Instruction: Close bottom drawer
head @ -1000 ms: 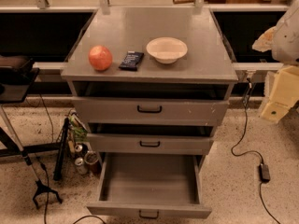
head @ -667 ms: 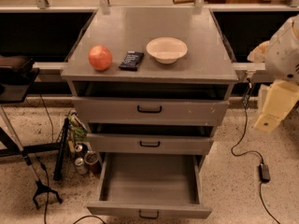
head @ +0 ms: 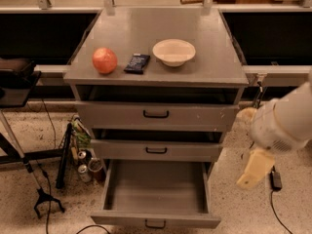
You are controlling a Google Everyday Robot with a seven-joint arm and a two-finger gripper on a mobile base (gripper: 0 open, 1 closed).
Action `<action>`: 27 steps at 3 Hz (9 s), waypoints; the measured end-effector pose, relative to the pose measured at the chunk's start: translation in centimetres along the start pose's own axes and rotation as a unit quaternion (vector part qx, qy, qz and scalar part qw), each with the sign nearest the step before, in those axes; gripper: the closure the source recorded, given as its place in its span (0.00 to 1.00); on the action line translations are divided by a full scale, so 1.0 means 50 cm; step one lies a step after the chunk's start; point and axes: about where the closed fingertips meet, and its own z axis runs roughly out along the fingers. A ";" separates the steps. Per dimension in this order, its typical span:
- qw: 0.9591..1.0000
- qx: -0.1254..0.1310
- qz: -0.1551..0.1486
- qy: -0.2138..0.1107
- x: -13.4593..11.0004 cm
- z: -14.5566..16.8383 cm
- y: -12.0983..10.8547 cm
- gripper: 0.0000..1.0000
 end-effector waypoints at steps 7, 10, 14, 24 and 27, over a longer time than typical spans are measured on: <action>0.978 -0.155 0.111 -0.081 0.246 0.854 0.225 0.00; 0.948 -0.237 0.186 -0.104 0.316 1.140 0.316 0.65; 0.940 -0.222 0.247 -0.073 0.356 1.302 0.261 1.00; 0.961 -0.095 0.251 -0.073 0.262 1.373 0.003 0.35; 0.971 -0.066 0.213 -0.085 0.174 1.398 -0.109 0.00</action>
Offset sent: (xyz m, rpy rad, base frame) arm 0.0184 0.0547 -0.2796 0.2373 0.1224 -0.0288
